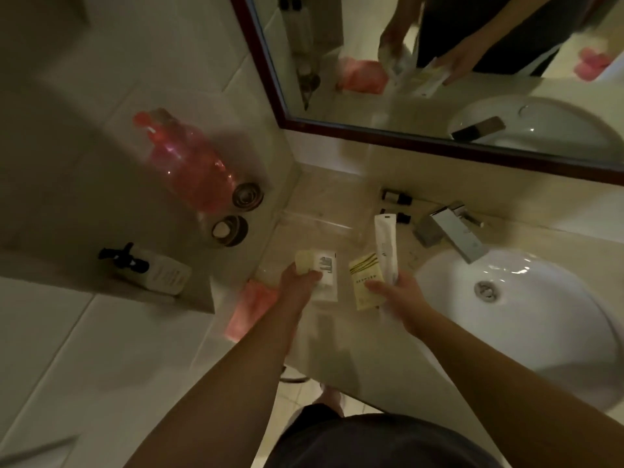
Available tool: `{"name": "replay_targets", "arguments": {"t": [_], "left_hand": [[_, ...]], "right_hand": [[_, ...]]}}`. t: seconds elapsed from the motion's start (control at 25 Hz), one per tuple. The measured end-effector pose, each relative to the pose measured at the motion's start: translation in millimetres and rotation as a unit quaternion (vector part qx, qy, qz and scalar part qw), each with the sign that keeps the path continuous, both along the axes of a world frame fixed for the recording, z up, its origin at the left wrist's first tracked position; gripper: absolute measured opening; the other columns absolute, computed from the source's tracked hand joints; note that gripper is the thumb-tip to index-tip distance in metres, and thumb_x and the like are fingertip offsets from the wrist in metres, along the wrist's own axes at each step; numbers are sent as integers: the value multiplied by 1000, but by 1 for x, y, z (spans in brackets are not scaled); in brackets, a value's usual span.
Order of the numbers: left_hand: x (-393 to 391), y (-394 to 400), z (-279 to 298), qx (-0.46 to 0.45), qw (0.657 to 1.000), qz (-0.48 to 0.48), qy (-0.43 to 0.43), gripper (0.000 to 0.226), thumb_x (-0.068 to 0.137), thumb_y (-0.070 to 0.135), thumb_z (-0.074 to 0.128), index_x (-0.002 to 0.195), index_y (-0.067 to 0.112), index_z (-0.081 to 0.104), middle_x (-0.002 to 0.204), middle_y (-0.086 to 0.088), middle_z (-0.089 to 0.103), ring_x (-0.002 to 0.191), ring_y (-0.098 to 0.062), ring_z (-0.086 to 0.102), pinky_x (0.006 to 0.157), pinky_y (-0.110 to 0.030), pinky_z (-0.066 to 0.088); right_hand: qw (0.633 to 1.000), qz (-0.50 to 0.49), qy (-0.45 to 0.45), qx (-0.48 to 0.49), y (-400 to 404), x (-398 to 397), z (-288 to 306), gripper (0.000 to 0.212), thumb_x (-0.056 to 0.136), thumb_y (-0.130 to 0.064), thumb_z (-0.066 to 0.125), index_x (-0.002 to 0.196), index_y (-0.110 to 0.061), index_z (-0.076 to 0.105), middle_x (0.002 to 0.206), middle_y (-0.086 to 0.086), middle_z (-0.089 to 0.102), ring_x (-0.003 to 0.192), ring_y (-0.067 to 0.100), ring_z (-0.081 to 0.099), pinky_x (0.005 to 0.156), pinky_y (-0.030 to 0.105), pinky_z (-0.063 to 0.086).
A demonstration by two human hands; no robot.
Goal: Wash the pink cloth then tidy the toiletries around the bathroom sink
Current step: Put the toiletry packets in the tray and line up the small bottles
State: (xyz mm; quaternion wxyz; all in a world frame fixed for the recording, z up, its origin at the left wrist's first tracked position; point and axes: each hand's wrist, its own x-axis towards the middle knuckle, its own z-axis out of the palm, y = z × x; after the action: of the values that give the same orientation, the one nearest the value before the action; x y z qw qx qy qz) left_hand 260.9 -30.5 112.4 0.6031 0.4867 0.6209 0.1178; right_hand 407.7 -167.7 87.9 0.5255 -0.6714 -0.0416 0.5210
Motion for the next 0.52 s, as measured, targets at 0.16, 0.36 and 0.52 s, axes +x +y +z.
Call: {"name": "replay_targets", "arguments": {"t": [0.16,0.36,0.52], "left_hand": [[-1,42,-18,3,997,-69,41,28,82,3,64,109,9,63,100,-8,68,87,-24,66,76,-33,56],[-6,86,-53,-20,991,-106,75,24,81,6,67,102,17,62,100,-7,69,86,-22,66,77,-35,57],[-5,107,-74,-29,989,-114,84,31,80,6,68,110,12,63,101,-7,69,88,-23,66,77,-33,55]], "right_hand": [[998,-52,15,-37,33,-25,-24,42,77,-25,77,113,-15,59,104,7,71,89,22,71,71,41,60],[988,-125,-22,-86,78,-54,-55,37,78,-20,75,112,-9,62,101,9,72,85,21,71,76,43,60],[981,-122,-99,-113,101,-60,-71,35,78,-23,75,109,-11,65,96,4,72,84,19,70,76,41,60]]}}
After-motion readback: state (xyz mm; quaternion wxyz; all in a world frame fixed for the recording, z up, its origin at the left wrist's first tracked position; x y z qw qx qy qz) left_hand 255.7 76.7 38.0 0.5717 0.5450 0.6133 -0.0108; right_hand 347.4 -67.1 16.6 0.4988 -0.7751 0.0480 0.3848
